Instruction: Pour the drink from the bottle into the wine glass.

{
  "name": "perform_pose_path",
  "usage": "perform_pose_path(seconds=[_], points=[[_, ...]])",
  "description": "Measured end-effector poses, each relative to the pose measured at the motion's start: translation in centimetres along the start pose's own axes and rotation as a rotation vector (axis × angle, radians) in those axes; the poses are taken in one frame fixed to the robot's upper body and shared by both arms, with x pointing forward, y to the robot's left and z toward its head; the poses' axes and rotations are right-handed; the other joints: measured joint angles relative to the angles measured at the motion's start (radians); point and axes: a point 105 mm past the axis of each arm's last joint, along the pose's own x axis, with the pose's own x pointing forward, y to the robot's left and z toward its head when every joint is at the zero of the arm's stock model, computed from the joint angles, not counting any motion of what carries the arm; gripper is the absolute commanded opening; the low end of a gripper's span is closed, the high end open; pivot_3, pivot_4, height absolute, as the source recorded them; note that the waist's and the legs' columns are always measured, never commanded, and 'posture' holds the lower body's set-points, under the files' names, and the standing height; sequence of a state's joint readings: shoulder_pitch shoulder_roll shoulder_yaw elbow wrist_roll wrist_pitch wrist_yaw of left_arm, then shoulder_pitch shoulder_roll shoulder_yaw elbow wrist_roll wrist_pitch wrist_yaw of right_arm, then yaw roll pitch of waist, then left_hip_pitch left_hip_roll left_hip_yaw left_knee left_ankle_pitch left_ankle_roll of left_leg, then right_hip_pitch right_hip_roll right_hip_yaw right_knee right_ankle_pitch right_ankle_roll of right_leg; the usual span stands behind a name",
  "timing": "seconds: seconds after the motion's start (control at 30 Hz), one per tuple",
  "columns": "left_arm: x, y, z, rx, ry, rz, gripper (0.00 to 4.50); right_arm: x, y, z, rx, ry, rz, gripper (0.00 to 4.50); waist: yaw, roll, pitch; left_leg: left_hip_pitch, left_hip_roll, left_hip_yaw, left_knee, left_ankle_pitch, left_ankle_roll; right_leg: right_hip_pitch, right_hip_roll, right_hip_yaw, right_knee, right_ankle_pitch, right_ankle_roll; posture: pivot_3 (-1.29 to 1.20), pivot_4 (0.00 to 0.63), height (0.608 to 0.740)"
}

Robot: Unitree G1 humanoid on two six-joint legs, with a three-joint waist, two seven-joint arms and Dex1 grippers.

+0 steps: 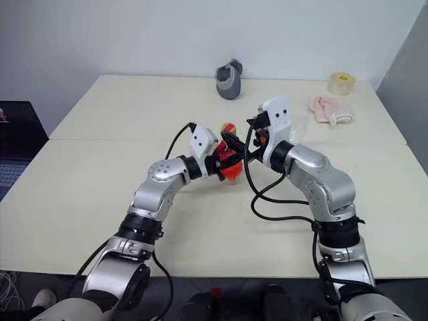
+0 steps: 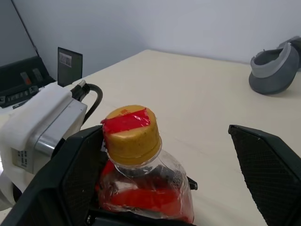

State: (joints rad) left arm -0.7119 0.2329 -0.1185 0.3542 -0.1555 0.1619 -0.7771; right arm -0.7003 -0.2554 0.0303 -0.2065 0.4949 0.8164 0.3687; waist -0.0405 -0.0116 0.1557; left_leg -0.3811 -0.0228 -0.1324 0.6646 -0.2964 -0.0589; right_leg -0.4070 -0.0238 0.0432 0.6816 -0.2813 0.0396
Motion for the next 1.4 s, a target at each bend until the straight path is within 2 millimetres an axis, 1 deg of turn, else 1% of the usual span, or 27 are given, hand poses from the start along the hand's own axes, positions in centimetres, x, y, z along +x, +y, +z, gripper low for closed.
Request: perform_pose_path(seconds=[0.07,0.17,0.27,0.33,0.4,0.43,0.63,0.77,0.83,0.93,1.07,1.23,1.4], points=[[0.0,0.0,0.0,-0.001,0.001,0.000,1.39,0.0,0.0,0.0,0.006,0.001,0.000,4.50,-0.002,0.000,0.000,0.000,0.000,0.000,0.000,0.000,0.000,0.000,0.000,0.000,0.000,0.000,0.000,0.00,0.150,0.740],[0.1,0.0,0.0,-0.003,0.000,0.000,1.39,0.0,0.1,0.0,0.011,0.001,0.003,3.90,-0.002,0.000,0.000,0.000,0.000,0.000,0.000,0.000,0.000,0.000,0.000,0.000,0.000,0.000,0.000,0.00,0.150,0.740],[0.2,-0.1,0.0,-0.005,-0.004,-0.001,1.39,0.3,0.5,0.1,0.030,-0.008,0.022,2.93,-0.003,0.000,0.000,0.000,0.000,0.000,0.000,0.000,0.000,0.000,0.000,0.000,0.000,0.000,0.000,0.00,0.150,0.740],[0.4,-0.2,0.2,-0.007,-0.009,-0.003,1.39,0.5,0.8,0.3,0.034,-0.014,0.039,2.17,-0.003,0.000,0.000,0.000,0.000,0.000,0.000,0.000,0.000,0.000,0.000,0.000,0.000,0.000,0.000,0.00,0.150,0.740],[0.5,-0.3,0.2,-0.009,-0.011,-0.005,1.39,0.5,1.0,0.5,0.032,-0.020,0.056,1.53,-0.003,0.000,0.000,0.000,0.000,0.000,0.000,0.000,0.000,0.000,0.000,0.000,0.000,0.000,0.000,0.00,0.150,0.740],[0.5,-0.4,0.1,-0.007,-0.009,-0.005,1.39,0.5,1.0,0.5,0.031,-0.019,0.057,1.28,-0.003,0.000,0.000,0.000,0.000,0.000,0.000,0.000,0.000,0.000,0.000,0.000,0.000,0.000,0.000,0.00,0.150,0.740],[0.3,-0.5,-0.1,-0.008,-0.005,-0.003,1.39,0.5,1.1,0.4,0.041,-0.010,0.065,1.28,-0.005,0.000,0.000,0.000,0.000,0.000,0.000,0.000,0.000,0.000,0.000,0.000,0.000,0.000,0.000,0.00,0.150,0.740],[-0.8,-0.9,0.0,-0.005,-0.009,-0.009,1.39,0.2,1.8,0.4,0.049,-0.005,0.144,1.28,-0.011,0.000,0.000,0.000,0.000,-0.001,0.000,0.000,0.000,0.000,0.000,0.000,0.000,0.000,0.000,0.00,0.150,0.740],[-1.6,-1.5,0.5,-0.015,-0.027,-0.031,1.39,-0.1,2.3,0.8,0.032,-0.008,0.219,1.28,-0.011,0.000,0.000,0.000,0.000,-0.001,0.000,0.000,0.000,0.000,0.000,0.000,0.000,0.000,0.000,0.00,0.150,0.740],[-3.0,-2.4,1.9,-0.021,-0.059,-0.070,1.39,-0.7,3.3,2.0,-0.031,-0.024,0.371,1.28,-0.014,0.001,0.000,0.000,0.000,-0.001,0.000,0.000,0.001,0.000,0.000,0.000,0.000,0.000,0.000,0.00,0.150,0.740],[-4.4,-3.4,3.4,-0.030,-0.085,-0.113,1.39,-1.0,4.4,3.2,-0.074,-0.050,0.540,1.28,-0.016,0.001,0.000,0.001,0.001,-0.001,0.000,0.000,0.001,0.000,0.000,0.000,0.000,0.000,0.000,0.00,0.150,0.740],[-4.9,-3.9,4.2,-0.118,-0.112,-0.134,1.13,-0.9,4.7,3.8,-0.087,-0.062,0.637,1.28,-0.014,0.001,0.001,0.000,0.000,-0.001,0.000,0.000,0.001,0.001,0.000,0.000,0.000,0.000,0.000,0.00,0.150,0.740],[-5.0,-4.8,4.8,-0.182,-0.120,-0.189,1.11,-1.5,4.9,4.0,-0.104,-0.055,0.717,1.28,-0.014,0.001,0.001,0.000,0.001,-0.001,0.000,0.000,0.001,0.000,0.000,0.000,0.000,0.000,0.000,0.00,0.150,0.740]])
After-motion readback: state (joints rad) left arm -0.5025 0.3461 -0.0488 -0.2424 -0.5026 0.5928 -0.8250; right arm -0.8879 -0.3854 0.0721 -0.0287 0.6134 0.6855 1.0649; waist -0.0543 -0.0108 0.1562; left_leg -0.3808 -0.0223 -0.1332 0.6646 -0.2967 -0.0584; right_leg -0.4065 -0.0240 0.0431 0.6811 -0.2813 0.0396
